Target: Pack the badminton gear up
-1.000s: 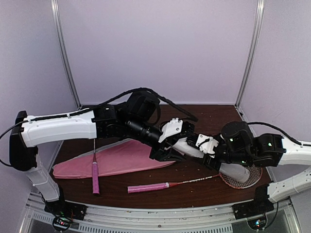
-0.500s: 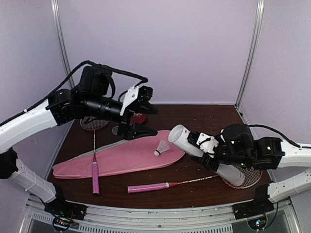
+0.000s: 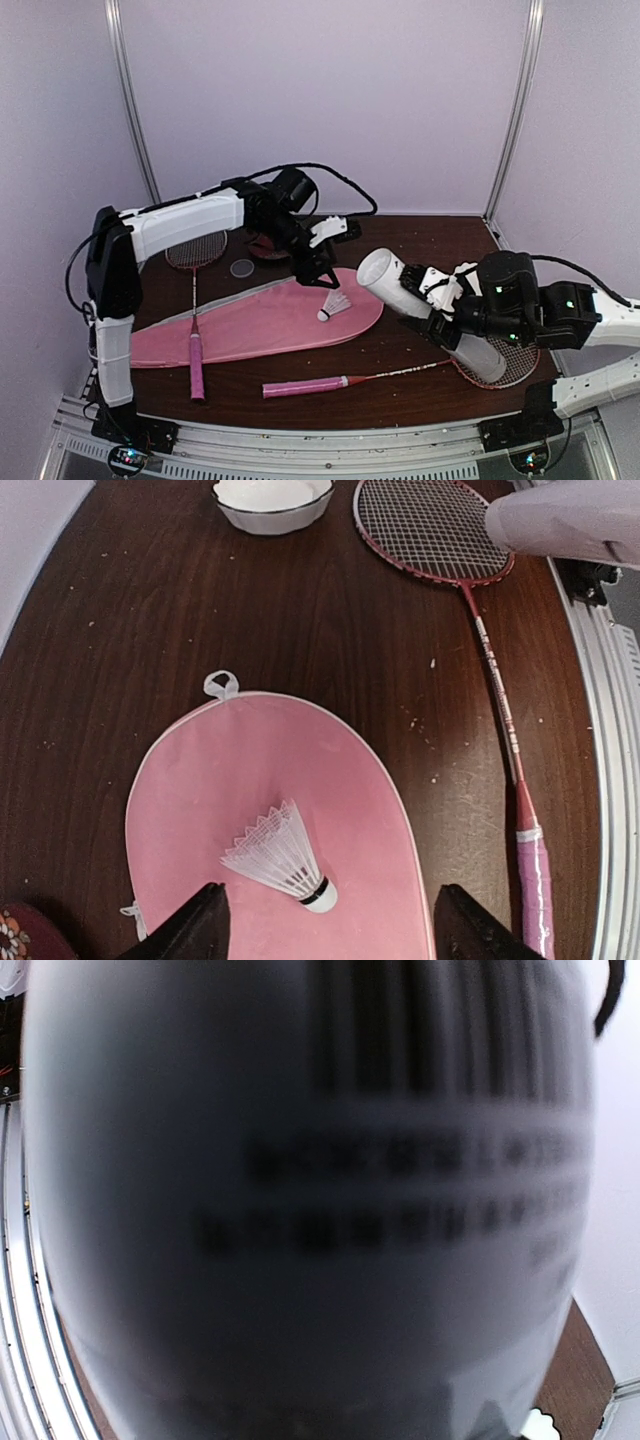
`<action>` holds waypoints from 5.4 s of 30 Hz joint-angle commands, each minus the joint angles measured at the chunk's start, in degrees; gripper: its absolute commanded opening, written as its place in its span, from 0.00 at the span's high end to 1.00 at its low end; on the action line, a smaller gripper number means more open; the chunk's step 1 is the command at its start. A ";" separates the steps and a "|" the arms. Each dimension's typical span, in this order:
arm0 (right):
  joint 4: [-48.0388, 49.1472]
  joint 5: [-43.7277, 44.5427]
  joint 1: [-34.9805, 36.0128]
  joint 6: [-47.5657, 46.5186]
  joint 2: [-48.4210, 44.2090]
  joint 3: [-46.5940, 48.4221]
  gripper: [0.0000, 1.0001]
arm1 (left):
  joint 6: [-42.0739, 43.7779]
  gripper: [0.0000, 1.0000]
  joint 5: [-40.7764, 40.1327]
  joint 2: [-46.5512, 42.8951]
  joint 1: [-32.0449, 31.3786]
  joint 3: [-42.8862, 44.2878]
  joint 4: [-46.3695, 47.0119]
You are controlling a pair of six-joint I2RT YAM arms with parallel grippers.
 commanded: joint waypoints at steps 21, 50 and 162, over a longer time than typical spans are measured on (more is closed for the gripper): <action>0.70 0.42 0.01 0.53 1.56 1.08 0.71 | 10.25 0.46 -1.57 25.29 0.35 22.64 -18.81; 4.99 1.77 -0.40 1.31 4.14 0.40 0.71 | -18.29 1.00 0.01 -26.51 10.18 -28.72 34.89; 6.52 -2.95 -0.82 -0.04 5.87 3.11 0.72 | -12.85 0.44 -13.06 -39.95 -8.61 -25.84 21.02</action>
